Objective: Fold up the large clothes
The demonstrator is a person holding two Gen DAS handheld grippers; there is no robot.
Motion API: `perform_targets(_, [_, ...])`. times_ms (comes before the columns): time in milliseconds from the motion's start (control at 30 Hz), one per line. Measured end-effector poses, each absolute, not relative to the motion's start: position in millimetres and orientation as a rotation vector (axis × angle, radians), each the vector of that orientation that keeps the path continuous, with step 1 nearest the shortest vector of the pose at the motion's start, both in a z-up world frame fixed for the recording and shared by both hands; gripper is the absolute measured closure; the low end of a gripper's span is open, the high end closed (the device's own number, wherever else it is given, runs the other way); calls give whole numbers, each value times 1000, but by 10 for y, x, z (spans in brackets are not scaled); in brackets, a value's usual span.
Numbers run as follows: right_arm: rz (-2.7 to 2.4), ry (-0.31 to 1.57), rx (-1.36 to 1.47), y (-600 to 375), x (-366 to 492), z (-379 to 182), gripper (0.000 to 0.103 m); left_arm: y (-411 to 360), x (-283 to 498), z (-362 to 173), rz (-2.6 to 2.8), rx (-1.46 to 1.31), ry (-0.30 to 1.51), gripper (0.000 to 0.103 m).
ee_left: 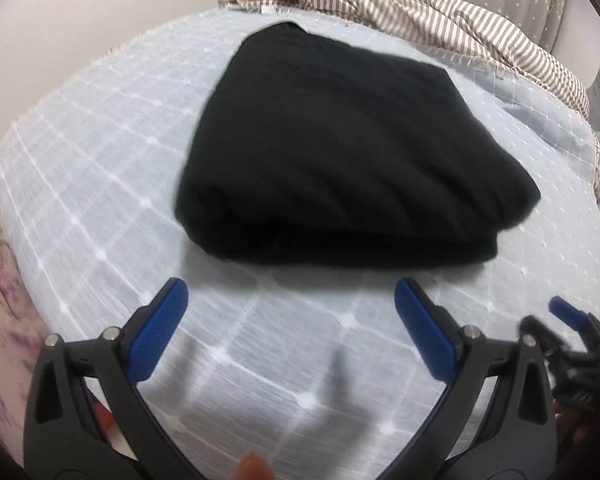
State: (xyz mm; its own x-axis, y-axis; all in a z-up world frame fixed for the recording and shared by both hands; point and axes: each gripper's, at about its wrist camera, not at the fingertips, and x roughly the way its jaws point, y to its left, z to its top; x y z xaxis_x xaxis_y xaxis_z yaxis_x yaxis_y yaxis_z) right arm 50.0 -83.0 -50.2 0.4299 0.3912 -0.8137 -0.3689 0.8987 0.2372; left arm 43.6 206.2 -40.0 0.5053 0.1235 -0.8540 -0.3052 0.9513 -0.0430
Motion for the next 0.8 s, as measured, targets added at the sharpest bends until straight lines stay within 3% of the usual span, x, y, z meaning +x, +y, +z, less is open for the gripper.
perform_targets(800, [400,935,-129,-763,338,-372,0,1645,227,-402,316,-171,956,0])
